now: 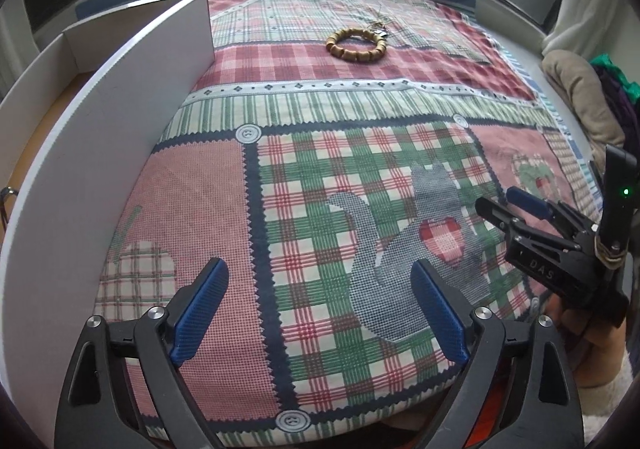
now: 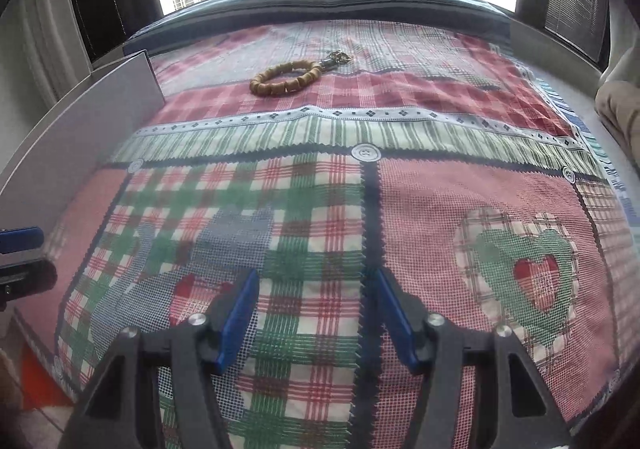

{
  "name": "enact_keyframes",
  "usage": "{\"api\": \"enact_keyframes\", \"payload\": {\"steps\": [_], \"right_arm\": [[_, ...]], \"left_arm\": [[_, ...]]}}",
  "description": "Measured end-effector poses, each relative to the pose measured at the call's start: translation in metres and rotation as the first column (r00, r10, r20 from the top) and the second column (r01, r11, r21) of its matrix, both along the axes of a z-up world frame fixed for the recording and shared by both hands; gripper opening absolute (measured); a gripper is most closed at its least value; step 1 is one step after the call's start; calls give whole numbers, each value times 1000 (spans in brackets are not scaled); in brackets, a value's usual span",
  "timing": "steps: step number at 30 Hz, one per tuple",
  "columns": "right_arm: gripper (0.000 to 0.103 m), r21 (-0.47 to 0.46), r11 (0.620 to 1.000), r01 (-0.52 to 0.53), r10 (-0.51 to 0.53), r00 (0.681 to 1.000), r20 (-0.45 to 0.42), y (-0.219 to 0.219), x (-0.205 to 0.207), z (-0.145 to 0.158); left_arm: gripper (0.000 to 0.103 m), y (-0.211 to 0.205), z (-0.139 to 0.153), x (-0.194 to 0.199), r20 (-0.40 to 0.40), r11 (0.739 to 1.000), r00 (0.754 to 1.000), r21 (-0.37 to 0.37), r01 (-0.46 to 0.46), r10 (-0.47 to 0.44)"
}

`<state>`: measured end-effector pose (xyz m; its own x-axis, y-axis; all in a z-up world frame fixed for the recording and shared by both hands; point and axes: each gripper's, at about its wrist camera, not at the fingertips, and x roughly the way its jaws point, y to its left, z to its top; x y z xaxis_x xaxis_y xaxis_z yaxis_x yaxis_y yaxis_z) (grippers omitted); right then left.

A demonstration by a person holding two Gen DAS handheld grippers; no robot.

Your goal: Organize jewelry

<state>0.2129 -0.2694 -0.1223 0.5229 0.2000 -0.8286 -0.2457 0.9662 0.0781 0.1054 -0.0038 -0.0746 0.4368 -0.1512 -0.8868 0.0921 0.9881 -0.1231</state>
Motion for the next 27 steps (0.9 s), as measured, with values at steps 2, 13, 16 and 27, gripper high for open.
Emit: {"api": "enact_keyframes", "payload": {"steps": [2,13,16,27], "right_arm": [[61,7,1000,13,-13,1000,5,-4,1,0],[61,34,995,91,-91,996,16,-29,6,0],[62,37,994,99,-100,995,16,-32,6,0],[62,47,993,107,-107,994,7,-35,7,-1]], "left_arm": [[95,-2,-1,2,7,1000,1000,15,-12,12],[97,-16,-8,7,-3,999,1000,52,12,-12],[97,-18,-9,8,-6,999,1000,50,19,-19],[97,-18,-15,12,-24,999,1000,30,20,-19]]}}
